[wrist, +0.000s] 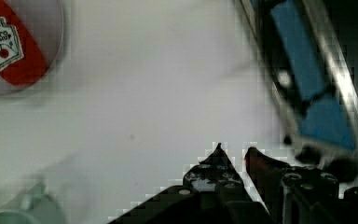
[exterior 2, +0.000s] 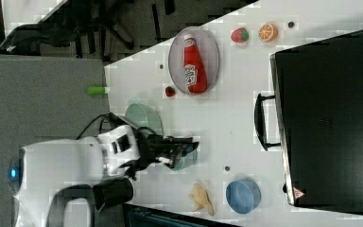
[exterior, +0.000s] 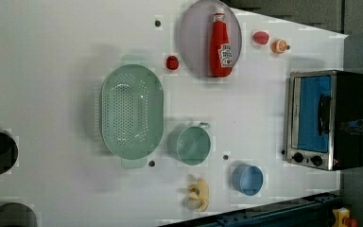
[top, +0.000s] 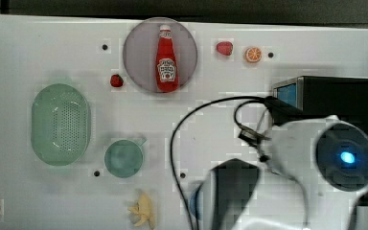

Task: Flap open oven.

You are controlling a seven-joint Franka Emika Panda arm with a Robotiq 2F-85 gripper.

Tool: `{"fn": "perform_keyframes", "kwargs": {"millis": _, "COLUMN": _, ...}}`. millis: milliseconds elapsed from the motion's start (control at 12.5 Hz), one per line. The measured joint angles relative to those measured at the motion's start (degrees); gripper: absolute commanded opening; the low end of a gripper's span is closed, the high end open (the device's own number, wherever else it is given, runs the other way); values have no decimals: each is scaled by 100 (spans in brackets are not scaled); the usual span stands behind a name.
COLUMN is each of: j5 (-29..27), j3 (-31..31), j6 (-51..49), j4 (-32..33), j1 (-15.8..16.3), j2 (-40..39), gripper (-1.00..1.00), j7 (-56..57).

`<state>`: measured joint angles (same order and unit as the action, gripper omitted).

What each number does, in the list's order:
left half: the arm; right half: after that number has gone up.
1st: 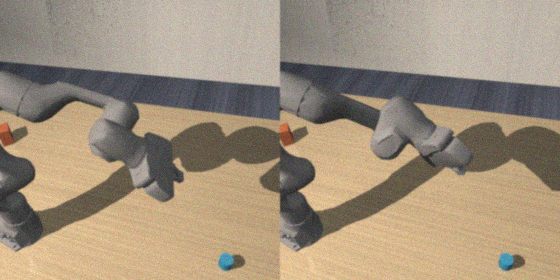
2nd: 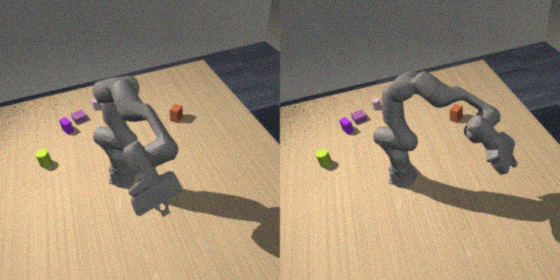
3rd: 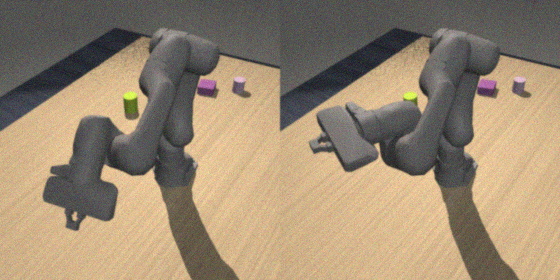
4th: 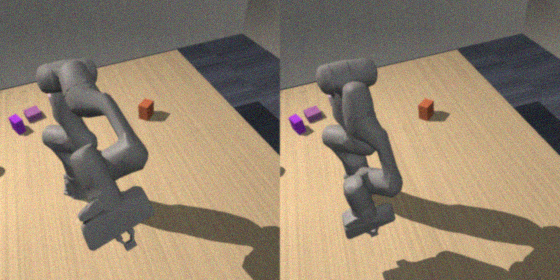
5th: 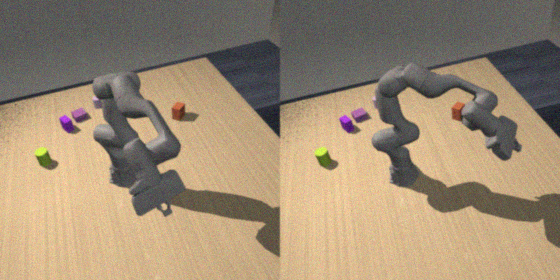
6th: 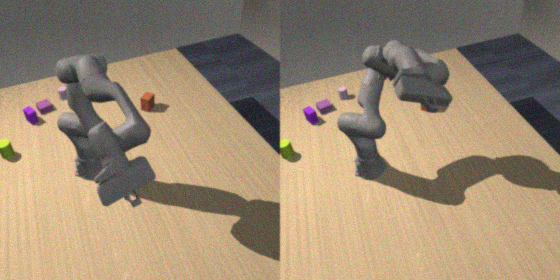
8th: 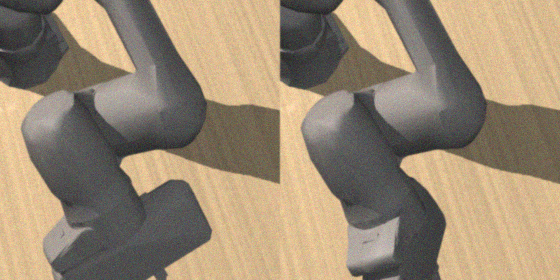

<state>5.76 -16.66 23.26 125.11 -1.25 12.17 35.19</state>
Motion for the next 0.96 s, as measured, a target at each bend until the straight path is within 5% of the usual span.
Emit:
{"fn": "perform_keyframes", "kwargs": {"millis": 400, "j5": 15, "j3": -726, "j6": 1053, "j4": -34, "j1": -215, "j2": -634, "gripper": -65, "j7": 2171}}
{"fn": "perform_keyframes", "kwargs": {"millis": 960, "j5": 31, "j3": -989, "j6": 1535, "j4": 67, "j1": -138, "j2": -1620, "gripper": -65, "j7": 2663}}
